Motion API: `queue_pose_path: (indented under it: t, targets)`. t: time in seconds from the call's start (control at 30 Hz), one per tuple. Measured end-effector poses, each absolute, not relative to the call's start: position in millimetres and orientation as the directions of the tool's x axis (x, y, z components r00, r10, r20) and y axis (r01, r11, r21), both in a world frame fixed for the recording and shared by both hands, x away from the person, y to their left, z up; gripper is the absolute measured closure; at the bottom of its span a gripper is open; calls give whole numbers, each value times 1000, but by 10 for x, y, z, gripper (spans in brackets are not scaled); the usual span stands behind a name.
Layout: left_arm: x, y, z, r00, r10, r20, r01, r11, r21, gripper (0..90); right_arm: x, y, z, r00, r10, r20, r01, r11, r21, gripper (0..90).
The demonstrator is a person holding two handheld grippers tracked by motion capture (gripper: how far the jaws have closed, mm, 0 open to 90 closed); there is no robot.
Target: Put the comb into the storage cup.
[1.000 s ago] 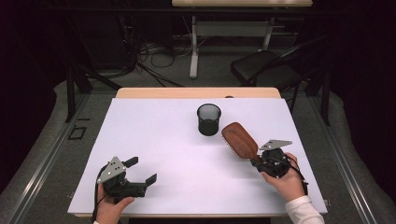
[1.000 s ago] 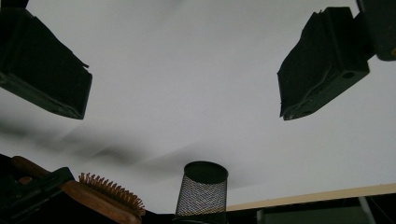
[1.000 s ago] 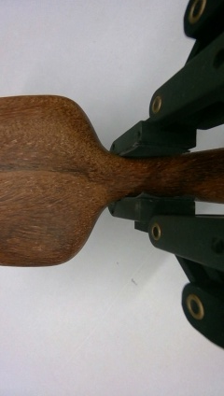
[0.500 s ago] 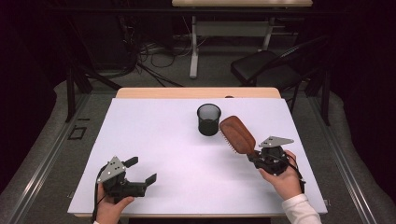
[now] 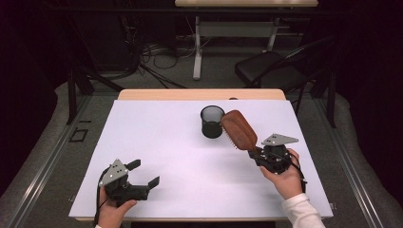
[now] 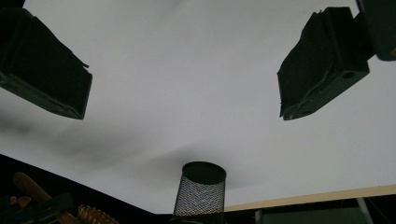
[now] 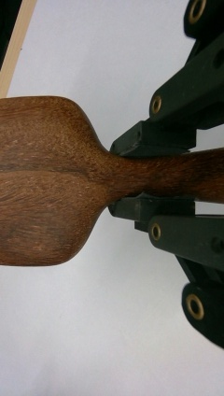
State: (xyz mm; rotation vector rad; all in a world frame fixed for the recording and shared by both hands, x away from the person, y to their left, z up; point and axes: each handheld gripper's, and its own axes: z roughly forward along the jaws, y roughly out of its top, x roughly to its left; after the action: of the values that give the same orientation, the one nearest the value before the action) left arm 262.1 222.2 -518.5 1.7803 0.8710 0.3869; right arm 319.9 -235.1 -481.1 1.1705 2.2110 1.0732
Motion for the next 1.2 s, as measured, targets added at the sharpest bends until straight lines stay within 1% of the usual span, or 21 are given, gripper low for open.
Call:
queue_pose_path:
  t: [0.37,0.73,1.2]
  targets:
    - [2623,2218,-5189,682,717,-145,371,-168,913,30,3283,-2203,-4729,-580,815,-3,474,341,812,721]
    - [2625,2219,-5190,683,716,-143,369,-169,914,30,3381,-1999,-4716,-602,799,4,442,328,835,721]
    - [2637,2225,-5197,678,722,-139,372,-173,912,30,3464,-1853,-4693,-619,785,-1,402,318,858,721]
